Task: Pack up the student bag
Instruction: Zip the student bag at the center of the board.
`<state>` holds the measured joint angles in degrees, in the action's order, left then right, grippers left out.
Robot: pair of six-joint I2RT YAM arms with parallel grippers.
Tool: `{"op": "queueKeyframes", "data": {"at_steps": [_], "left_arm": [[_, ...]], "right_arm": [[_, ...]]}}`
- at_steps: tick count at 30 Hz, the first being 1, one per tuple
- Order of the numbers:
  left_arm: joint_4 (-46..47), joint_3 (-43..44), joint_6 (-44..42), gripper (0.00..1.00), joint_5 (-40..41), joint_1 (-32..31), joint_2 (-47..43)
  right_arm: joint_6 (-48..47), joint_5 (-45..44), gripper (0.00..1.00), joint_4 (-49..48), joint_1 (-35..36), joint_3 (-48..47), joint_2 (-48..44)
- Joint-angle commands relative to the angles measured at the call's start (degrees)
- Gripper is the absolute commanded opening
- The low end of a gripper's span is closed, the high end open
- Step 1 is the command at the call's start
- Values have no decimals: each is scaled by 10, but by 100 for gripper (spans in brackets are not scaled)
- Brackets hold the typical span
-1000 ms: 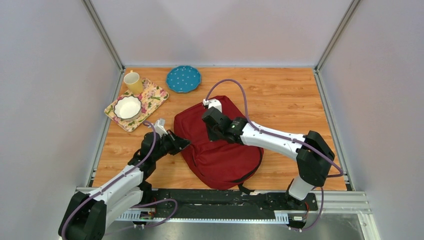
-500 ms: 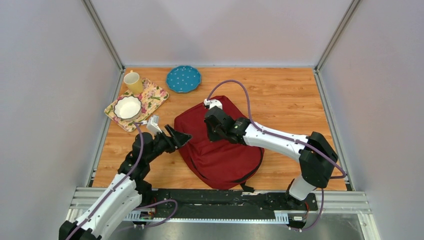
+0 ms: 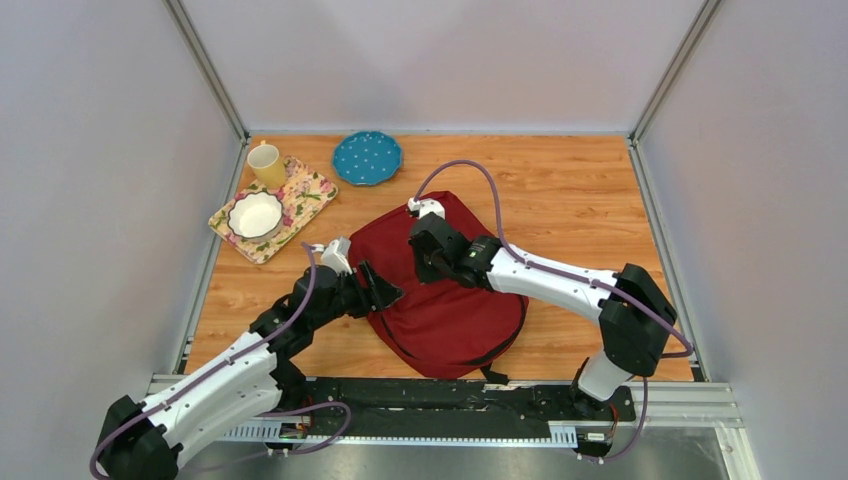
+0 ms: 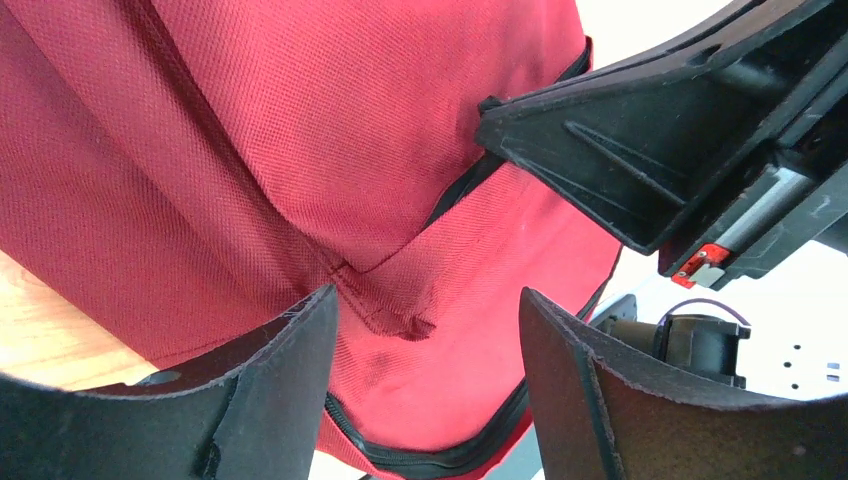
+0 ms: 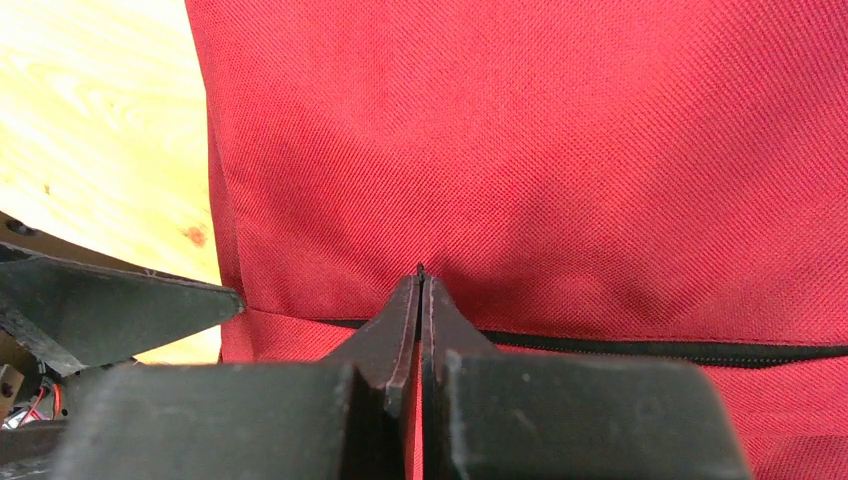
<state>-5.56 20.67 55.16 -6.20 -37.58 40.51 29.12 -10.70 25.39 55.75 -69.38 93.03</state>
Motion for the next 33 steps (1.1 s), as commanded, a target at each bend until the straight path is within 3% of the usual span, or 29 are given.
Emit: {"op": "queueKeyframes", "data": {"at_steps": [1, 5, 8, 14, 20, 33], "left_arm": [[20, -4, 12, 72, 58, -21, 2], [32, -3, 15, 71, 61, -35, 35], [70, -8, 17, 63, 60, -43, 54], [99, -15, 10, 38, 76, -46, 71], [117, -22, -1, 1, 90, -46, 76], [78, -41, -43, 0, 98, -46, 5]], "right_arm": [[2, -1, 0, -26, 2, 0, -31], [2, -4, 0, -25, 2, 1, -34], [4, 0, 0, -24, 2, 1, -32], [4, 4, 0, -24, 2, 4, -35], [2, 12, 0, -26, 2, 6, -37], [-25, -21, 0, -3, -50, 12, -58]]}}
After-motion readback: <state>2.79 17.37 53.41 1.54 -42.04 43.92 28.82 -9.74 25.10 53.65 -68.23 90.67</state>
